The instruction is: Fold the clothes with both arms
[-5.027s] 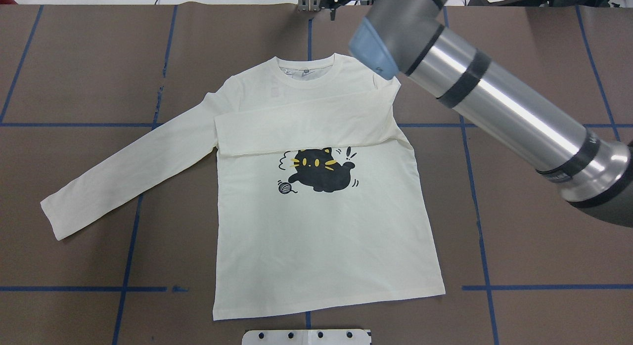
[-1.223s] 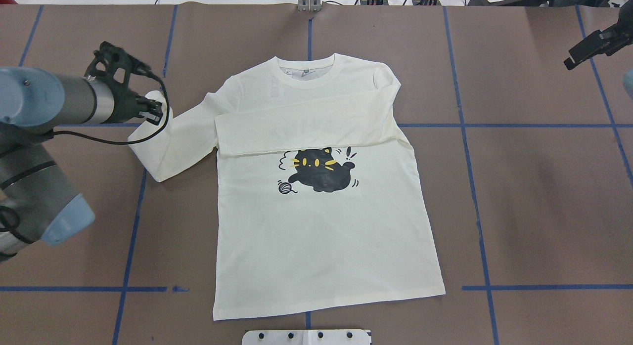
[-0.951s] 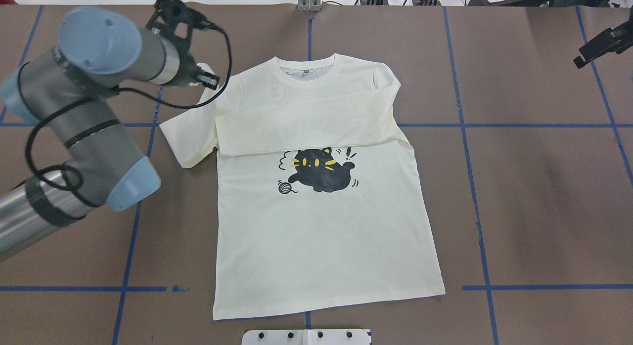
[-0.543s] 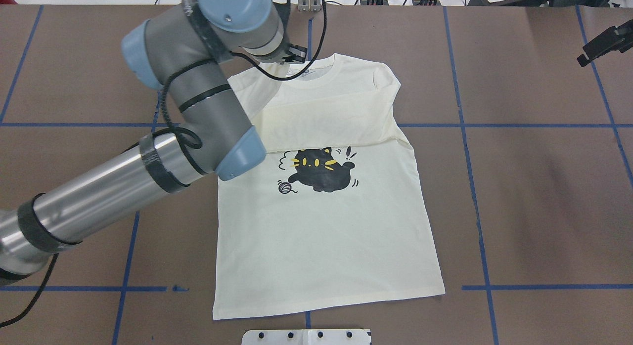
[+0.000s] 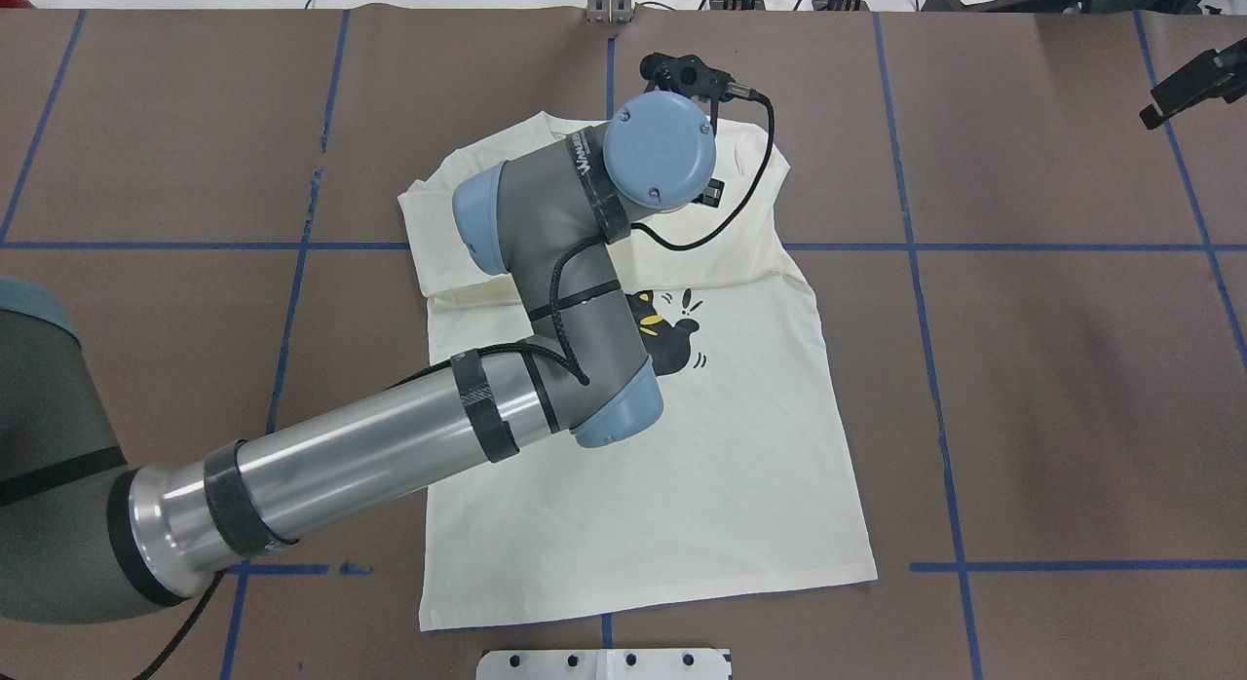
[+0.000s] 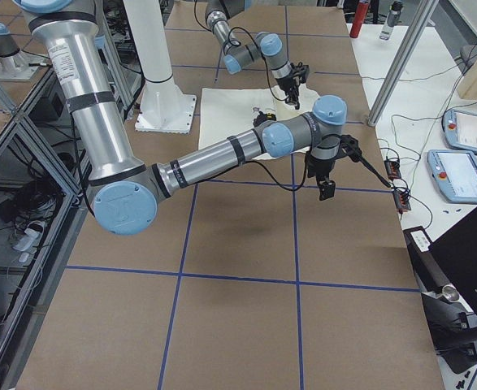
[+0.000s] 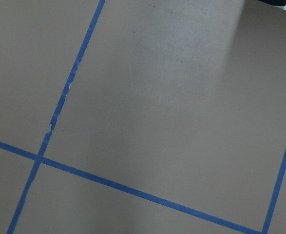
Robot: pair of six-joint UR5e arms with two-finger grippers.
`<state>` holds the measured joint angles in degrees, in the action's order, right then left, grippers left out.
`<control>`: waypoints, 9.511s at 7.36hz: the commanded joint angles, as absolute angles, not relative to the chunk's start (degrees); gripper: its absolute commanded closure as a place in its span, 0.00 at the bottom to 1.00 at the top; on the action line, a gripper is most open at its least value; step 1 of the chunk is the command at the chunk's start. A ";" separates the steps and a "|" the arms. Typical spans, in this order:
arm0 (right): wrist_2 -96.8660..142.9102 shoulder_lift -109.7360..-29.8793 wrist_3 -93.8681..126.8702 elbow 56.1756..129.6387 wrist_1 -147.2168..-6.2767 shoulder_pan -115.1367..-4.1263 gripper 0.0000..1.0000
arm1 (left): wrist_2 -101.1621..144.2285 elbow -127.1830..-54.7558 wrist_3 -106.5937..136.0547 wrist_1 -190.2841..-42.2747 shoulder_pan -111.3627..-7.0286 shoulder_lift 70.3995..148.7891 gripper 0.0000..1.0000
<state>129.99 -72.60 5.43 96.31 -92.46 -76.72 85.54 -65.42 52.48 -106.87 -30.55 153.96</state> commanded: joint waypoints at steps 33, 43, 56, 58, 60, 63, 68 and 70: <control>82.53 -37.27 42.28 69.87 -95.36 -31.55 0.19 | 112.59 -105.12 29.62 -108.46 -49.92 110.39 0.00; 82.27 -37.00 48.07 71.46 -92.30 -30.51 0.52 | 112.59 -105.12 29.62 -108.54 -49.83 110.48 0.00; 81.91 -39.20 46.93 71.37 -92.90 -29.44 0.55 | 112.59 -104.94 30.32 -108.63 -49.75 110.65 0.00; 81.91 -39.02 44.93 71.54 -92.90 -29.70 1.00 | 112.59 -104.94 30.32 -108.63 -49.75 110.83 0.00; 82.00 -39.02 43.34 71.98 -92.90 -30.84 1.00 | 112.59 -104.85 30.41 -108.63 -49.83 110.92 0.00; 82.26 -39.46 41.48 72.42 -92.64 -31.82 1.00 | 112.59 -104.85 30.41 -108.63 -49.75 111.01 0.00; 100.58 -49.17 51.10 95.28 -92.20 -37.08 0.00 | 112.15 -109.31 48.55 -108.63 -47.04 111.36 0.00; 102.21 -59.54 59.26 110.58 -92.29 -37.00 0.00 | 110.58 -113.53 59.71 -108.90 -43.09 110.57 0.00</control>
